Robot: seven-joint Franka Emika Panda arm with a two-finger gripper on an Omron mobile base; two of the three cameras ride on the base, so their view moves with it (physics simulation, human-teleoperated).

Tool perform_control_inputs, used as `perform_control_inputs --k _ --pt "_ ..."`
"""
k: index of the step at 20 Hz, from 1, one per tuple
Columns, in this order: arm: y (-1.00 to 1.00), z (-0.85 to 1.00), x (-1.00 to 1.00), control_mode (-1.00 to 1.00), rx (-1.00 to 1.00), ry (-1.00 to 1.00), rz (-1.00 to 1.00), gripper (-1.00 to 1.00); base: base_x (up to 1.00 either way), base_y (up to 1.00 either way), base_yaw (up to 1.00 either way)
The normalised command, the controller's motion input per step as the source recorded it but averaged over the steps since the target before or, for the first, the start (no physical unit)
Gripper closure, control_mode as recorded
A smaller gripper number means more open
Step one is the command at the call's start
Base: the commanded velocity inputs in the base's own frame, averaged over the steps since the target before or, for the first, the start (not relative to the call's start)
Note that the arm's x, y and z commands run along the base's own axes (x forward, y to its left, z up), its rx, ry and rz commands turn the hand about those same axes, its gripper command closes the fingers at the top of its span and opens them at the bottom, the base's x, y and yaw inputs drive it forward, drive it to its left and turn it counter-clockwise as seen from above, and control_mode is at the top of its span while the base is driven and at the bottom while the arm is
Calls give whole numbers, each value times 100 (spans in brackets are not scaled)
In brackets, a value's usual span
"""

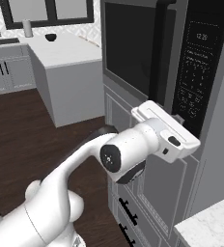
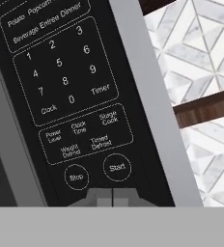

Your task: Pick the broccoli from the sink and place it in the bowl. Then pick the bowl and place it in the microwave. Then close the microwave door and press the start button.

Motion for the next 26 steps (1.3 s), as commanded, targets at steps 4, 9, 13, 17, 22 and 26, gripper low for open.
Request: perform_control_inputs --k 4,9,13,17,22,26 --pt "-4 -6 17 -100 0 0 0 100 0 0 0" --pt "-6 0 24 -100 1 0 0 100 0 0 0" --pt "-26 0 23 -100 4 1 0 100 0 0 0" --pt "-21 0 16 -100 2 0 0 100 0 0 0" --pt "-21 0 23 -100 2 0 0 100 0 0 0" --pt "-33 0 62 -100 4 4 1 100 0 0 0"
